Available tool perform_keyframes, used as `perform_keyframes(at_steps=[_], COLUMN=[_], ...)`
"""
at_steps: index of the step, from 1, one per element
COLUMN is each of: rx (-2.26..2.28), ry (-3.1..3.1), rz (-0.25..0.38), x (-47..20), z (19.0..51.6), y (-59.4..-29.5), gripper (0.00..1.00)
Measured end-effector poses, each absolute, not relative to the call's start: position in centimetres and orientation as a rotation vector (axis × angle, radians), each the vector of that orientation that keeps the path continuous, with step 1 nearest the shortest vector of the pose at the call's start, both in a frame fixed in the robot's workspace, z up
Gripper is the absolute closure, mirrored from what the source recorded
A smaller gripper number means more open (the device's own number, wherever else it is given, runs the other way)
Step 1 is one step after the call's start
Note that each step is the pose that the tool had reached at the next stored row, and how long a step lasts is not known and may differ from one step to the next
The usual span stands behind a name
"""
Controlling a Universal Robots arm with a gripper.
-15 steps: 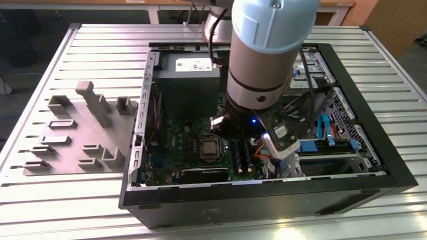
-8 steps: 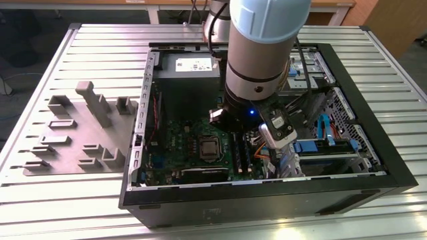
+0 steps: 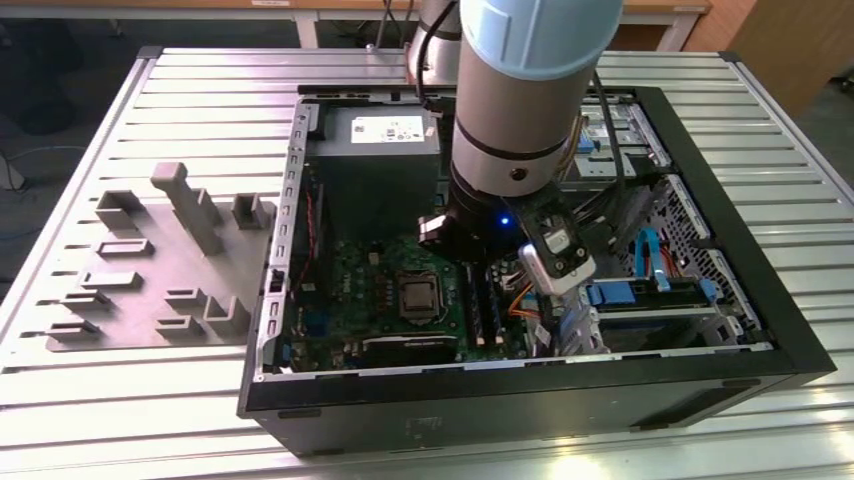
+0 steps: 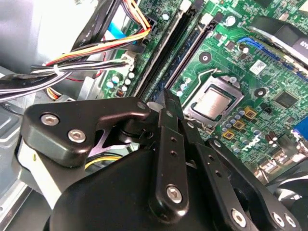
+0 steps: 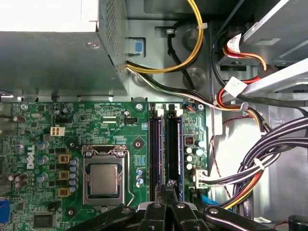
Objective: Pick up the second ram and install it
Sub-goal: 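Press down the second ram until it locks into place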
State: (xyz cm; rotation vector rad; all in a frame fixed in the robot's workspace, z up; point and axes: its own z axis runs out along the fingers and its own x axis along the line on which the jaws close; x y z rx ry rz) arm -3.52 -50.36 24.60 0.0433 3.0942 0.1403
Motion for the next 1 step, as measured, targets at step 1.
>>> perform_keyframes(at_steps=[1], rx=[0.043], ry=[3.094], rz=[0.140], x=[-3.52], z=[24.60], y=[-50.36], gripper=[0.89])
